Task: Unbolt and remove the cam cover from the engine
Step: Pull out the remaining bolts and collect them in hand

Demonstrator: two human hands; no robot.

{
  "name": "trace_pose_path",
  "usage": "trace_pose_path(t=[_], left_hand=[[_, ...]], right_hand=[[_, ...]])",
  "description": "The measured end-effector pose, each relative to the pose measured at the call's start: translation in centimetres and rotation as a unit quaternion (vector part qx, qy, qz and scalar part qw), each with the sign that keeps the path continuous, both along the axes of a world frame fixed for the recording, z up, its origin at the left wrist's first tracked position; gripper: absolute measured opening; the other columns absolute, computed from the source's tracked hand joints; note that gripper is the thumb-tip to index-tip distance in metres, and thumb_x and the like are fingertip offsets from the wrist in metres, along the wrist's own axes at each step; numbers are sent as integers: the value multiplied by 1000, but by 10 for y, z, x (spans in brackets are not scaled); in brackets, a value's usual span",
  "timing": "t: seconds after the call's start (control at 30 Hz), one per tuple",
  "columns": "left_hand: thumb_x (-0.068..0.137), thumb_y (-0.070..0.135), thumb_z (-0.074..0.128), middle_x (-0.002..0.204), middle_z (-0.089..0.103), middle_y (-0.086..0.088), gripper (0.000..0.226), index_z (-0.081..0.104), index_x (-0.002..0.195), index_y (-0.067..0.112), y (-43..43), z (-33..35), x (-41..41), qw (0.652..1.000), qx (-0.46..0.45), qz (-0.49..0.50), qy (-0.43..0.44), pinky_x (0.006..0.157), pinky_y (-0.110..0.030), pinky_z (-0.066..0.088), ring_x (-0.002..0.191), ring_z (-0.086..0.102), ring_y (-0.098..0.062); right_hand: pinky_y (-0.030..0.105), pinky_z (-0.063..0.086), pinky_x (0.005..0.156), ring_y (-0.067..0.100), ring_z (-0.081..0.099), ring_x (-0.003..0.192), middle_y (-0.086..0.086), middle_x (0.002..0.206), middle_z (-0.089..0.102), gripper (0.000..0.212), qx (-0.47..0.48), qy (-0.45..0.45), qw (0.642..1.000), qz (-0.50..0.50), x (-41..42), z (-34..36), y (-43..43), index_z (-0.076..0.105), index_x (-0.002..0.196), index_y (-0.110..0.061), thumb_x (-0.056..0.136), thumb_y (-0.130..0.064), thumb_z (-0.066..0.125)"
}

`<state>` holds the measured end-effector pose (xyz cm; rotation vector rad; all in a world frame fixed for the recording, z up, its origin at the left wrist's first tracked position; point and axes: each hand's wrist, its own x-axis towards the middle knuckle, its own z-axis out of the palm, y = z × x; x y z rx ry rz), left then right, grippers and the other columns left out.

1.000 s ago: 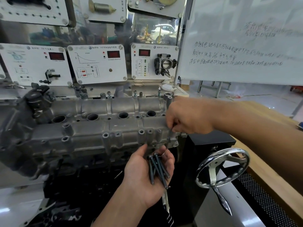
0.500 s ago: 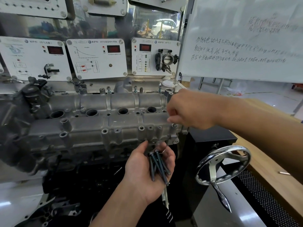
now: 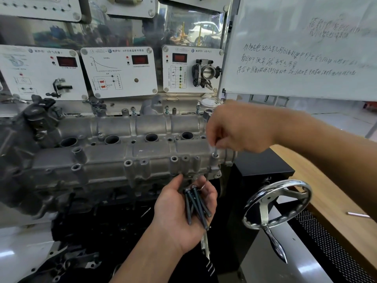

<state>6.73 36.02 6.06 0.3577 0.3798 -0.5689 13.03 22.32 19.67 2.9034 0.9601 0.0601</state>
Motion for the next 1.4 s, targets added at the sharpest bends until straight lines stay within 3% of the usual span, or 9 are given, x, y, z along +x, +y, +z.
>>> trace_pose_path(t=[0.2, 0.33, 0.5, 0.67, 0.8, 0.97, 1.1, 1.2, 1.4], left_hand=[[101, 48, 47, 77, 64, -13, 58, 70, 78, 0, 0, -2, -1, 1000, 6, -1, -18, 49, -29, 59, 57, 66, -23], [101, 44, 49, 76, 65, -12, 54, 71, 86, -2, -1, -2, -2, 999, 4, -5, -36, 50, -29, 59, 60, 67, -22], [97, 37, 53, 76, 63, -10, 38, 70, 90, 3, 4, 3, -8, 997, 30, -43, -59, 43, -25, 55, 54, 64, -18], [96, 38, 54, 68, 58, -7, 42, 68, 74, 6, 14, 14, -4, 997, 20, -38, -68, 38, -21, 50, 45, 56, -15], [93, 37, 56, 66, 56, -6, 40, 67, 69, 7, 17, 23, -5, 996, 10, -52, -78, 37, -21, 49, 43, 55, -14], [89, 40, 59, 67, 56, -6, 38, 67, 72, 6, 23, 35, 0, 994, -11, -61, -92, 35, -22, 49, 43, 55, -15], [87, 40, 64, 68, 56, -6, 37, 66, 73, 6, 32, 45, 7, 993, -3, -51, -107, 35, -22, 49, 44, 55, -14], [87, 38, 64, 68, 56, -6, 34, 65, 74, 6, 41, 50, 12, 992, -1, -43, -117, 35, -22, 49, 44, 55, -14], [89, 38, 62, 67, 55, -5, 34, 63, 75, 7, 49, 56, 17, 991, -15, -43, -127, 36, -21, 50, 43, 55, -14]], right_hand=[[18, 56, 65, 4, 70, 67, -11, 73, 74, 7, 174, 94, 974, 108, -16, 44, -8, 78, 89, -22, 84, -17, 78], [23, 55, 59, 20, 70, 64, 5, 71, 74, 9, 58, 240, 963, 109, -17, 10, 22, 77, 91, -9, 88, -16, 74], [23, 54, 62, 4, 65, 61, -4, 66, 72, 20, -40, 160, 982, 88, -8, -23, 42, 75, 82, -16, 88, -35, 72], [5, 41, 53, -13, 57, 56, -26, 56, 60, 19, 109, 50, 990, 74, 20, 2, 33, 66, 73, -31, 92, -34, 66], [22, 47, 81, -1, 55, 71, -9, 87, 67, 21, 169, -120, 976, -69, 82, 17, 14, 76, 98, -14, 93, -30, 64], [35, 52, 83, 25, 66, 87, 9, 89, 70, 52, 18, -19, 989, -143, 126, 4, 32, 73, 92, -2, 96, -51, 54], [36, 56, 71, 25, 59, 68, 7, 66, 59, 28, -52, -75, 987, -132, 142, 2, 42, 61, 69, -6, 92, -21, 64], [36, 59, 78, 23, 63, 73, 11, 82, 70, 9, -92, -79, 985, -125, 144, 3, 41, 73, 86, -1, 88, -8, 67], [44, 58, 87, 33, 67, 103, 20, 105, 71, 24, -54, -63, 990, -117, 150, 4, 39, 72, 104, 6, 82, -4, 68]])
